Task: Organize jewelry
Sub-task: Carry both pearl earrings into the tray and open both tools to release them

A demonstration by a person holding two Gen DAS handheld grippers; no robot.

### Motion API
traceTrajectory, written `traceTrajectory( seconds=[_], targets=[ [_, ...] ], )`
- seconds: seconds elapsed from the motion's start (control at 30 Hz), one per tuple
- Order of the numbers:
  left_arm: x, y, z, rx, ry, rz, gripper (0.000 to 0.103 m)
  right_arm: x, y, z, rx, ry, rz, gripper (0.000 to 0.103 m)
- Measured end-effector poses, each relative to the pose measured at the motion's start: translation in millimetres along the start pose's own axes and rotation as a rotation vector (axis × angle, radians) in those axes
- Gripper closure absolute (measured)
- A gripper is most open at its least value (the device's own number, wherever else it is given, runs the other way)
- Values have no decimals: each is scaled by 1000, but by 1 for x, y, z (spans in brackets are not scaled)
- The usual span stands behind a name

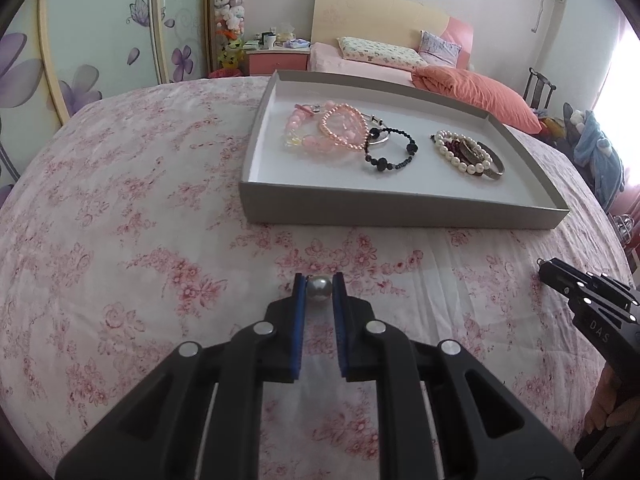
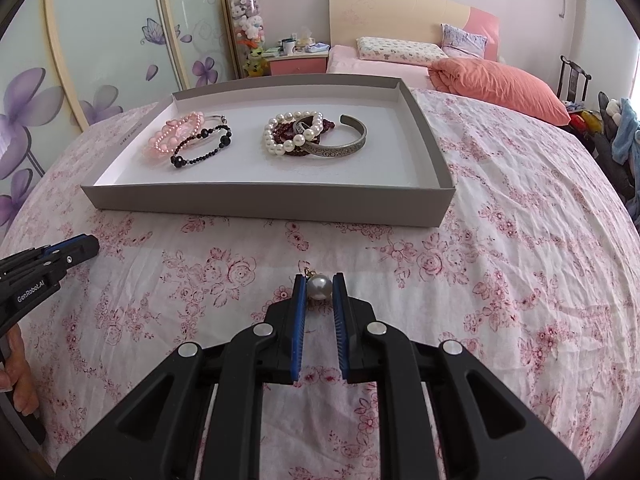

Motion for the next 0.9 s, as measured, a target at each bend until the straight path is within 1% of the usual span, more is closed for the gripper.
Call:
traceTrajectory(
  seconds=[0.13,0.2,0.33,0.4,0.5,0.6,0.73,0.9],
  targets=[
    [-2,8,0,17,-6,-5,89,-5,7,-2,21,0,-14,89],
    [1,15,-1,38,-20,-11,89,-9,11,-5,39,-1,-22,89],
    [9,34,-9,117,-51,-26,89,-19,27,-15,102,3,-42,89],
    [14,47,-15,180,-73,-41,89,-23,35,-20,135,1,-52,89],
    [21,63,-22,254,-91,-49,89,-28,50,-28,201,0,-60,89],
    [24,73,-29,304,-94,-46,89,-32,63,-37,270,2,-60,89],
    [27,78,-38,336,-90,-43,89,-36,78,-47,362,20,-41,89],
    [30,80,-47,364,-92,-39,89,-42,89,-56,432,45,-28,89]
  ],
)
Point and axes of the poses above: each gripper's, at about its wrist camera, not at the fingertips, and y roughly against the way its jaws point, x to its right, z to its underside, the point moved 5 cm from there along -y, roughly the way its jaws point, and after that the axes turned 5 degrees about -z, right-handed, at the moved point
